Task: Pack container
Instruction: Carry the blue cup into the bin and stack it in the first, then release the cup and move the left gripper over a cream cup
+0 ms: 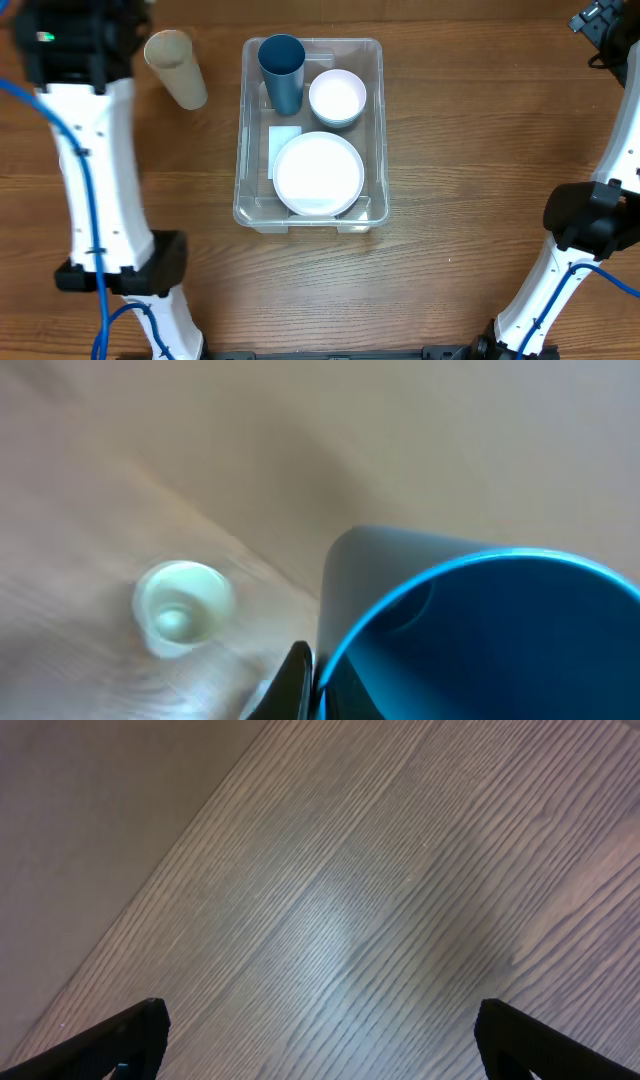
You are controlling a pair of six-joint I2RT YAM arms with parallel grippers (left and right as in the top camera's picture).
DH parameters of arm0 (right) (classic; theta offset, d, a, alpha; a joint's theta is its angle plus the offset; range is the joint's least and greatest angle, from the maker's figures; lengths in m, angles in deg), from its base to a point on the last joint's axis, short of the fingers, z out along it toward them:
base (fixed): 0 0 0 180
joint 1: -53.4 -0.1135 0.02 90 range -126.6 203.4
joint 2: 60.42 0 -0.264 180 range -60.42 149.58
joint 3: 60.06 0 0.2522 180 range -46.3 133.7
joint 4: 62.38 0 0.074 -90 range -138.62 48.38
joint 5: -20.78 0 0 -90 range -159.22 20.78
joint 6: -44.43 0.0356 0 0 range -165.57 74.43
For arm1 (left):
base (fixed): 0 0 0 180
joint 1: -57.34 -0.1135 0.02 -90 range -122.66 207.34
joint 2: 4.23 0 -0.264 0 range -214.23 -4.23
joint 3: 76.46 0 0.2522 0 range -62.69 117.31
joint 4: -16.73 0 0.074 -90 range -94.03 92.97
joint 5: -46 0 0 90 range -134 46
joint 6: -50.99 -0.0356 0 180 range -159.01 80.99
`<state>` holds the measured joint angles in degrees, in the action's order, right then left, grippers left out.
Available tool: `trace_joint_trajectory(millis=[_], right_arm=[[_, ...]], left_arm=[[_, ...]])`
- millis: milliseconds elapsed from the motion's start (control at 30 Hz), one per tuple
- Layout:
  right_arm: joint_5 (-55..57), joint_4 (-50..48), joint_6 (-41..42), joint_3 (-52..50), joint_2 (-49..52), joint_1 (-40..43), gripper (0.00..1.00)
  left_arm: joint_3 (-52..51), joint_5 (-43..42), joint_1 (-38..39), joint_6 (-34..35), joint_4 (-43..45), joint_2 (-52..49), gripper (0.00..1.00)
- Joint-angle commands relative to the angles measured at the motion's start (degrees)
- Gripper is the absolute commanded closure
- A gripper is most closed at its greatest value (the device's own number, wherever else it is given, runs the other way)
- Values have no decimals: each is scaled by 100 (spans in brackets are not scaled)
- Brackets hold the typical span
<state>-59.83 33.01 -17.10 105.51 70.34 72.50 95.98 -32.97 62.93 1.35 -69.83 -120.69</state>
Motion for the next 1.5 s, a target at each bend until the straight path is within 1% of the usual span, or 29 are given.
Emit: trace_joint_trajectory(millis=[0,67,100,167,333,500,600,800,933,1133,1167,1233,1267,1333,1467], right_arm=[[39,-26,31,181,-267,-4,0],[39,-26,31,181,-267,-4,0],[39,-26,31,181,-267,-4,0],[39,-26,31,181,-267,-4,0],[39,-26,28,181,-267,-4,0],[39,-26,31,181,-267,-4,0],[39,-26,31,181,-267,-4,0],[39,-26,31,181,-267,-4,0],[39,-26,31,181,-267,-4,0],[39,-26,31,181,-267,-4,0],[39,-26,31,181,-267,-4,0],[39,-26,31,181,-267,-4,0],[39,-26,31,181,-267,-4,0],[39,-26,31,181,-267,-4,0],[39,-26,31,181,-267,-4,0]], left_arm=[[52,-656,894,-2758,-4,-13,96],[50,-603,1217,-3338,-109,-42,96],[39,-389,1410,-3558,-223,-48,96],[9,48,1587,-3567,-326,-52,96],[-22,164,1572,-3171,-745,-66,96],[-210,190,1488,-3110,-1088,-173,96],[-286,334,1429,-2999,-1036,-328,96],[-291,337,1388,-2992,-726,-748,96],[-291,380,1268,-2822,-575,-1045,96],[-291,378,1119,-2594,-505,-1169,96],[-291,376,1104,-2594,-492,-1169,91],[-291,378,1086,-2597,-409,-1169,65],[-291,378,1086,-2597,-361,-1169,59],[-291,376,1088,-2594,-293,-1169,52],[-291,378,1088,-2594,-278,-1169,51]])
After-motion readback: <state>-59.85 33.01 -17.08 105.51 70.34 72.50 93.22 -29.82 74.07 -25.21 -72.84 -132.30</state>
